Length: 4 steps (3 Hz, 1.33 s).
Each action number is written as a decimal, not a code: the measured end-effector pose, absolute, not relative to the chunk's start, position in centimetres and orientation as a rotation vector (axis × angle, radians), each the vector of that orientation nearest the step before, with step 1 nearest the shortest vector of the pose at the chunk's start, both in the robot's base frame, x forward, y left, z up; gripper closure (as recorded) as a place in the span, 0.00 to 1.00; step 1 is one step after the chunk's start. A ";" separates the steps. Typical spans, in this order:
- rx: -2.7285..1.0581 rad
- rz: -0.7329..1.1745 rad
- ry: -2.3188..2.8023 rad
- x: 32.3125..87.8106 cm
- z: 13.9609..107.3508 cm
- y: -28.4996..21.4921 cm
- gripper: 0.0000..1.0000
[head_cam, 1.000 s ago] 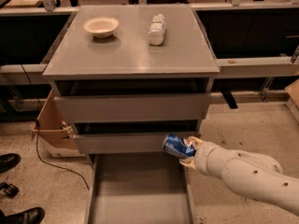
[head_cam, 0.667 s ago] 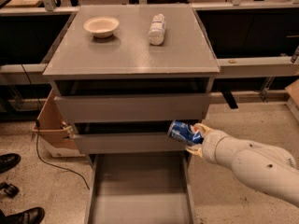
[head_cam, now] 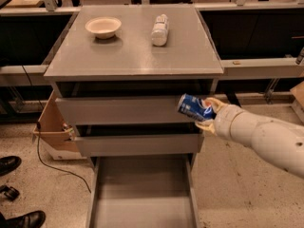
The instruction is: Pick pepsi can from bottom drawer and place on counter
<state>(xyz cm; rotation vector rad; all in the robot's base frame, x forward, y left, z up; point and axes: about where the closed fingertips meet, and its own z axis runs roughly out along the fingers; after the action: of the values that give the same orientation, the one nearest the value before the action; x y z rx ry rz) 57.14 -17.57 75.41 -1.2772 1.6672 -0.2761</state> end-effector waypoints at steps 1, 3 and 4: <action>-1.272 -0.320 1.600 59.4 80.4 -17.8 1.00; -1.319 -0.366 1.482 63.8 87.5 -14.6 1.00; -1.349 -0.357 1.448 66.8 89.2 -12.2 1.00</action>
Offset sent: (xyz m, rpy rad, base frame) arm 0.0703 0.0233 0.1483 -0.0622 -0.1987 0.0729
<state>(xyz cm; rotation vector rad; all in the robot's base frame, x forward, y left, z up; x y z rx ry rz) 66.84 -12.16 89.24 -1.3493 1.4478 -0.3571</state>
